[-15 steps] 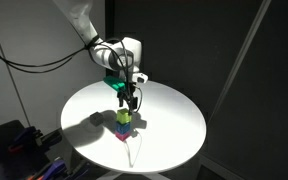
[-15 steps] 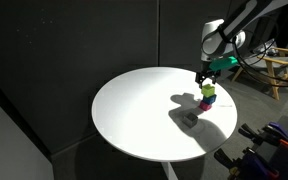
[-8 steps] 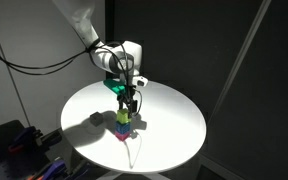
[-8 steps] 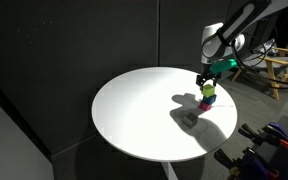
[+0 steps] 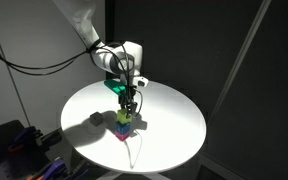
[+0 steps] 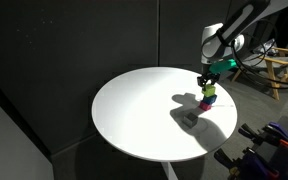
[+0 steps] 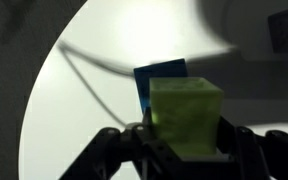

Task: Put the green block on the table

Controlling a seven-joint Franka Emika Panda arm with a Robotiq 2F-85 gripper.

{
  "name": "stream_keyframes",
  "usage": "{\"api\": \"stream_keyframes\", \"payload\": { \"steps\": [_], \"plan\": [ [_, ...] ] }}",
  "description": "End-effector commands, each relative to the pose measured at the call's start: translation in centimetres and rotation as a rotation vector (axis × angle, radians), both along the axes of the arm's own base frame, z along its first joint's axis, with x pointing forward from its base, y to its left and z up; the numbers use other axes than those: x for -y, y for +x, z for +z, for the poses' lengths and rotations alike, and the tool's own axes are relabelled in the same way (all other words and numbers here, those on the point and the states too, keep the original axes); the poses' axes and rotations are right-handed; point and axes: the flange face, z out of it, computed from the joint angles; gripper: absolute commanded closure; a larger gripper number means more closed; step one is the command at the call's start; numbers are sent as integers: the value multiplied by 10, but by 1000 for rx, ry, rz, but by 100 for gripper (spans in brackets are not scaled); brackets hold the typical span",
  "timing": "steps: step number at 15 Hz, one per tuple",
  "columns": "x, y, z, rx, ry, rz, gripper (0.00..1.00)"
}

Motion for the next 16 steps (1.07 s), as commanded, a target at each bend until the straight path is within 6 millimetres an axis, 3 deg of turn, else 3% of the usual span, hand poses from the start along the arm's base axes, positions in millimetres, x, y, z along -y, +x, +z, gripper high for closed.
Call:
{"api": "stream_keyframes", "payload": {
  "steps": [1,10,16],
  "plan": [
    [0,6,11,6,5,-10,71],
    [-6,9,48,29,0,3,73],
    [-21,6,80,-1,20,42,73]
  ]
}}
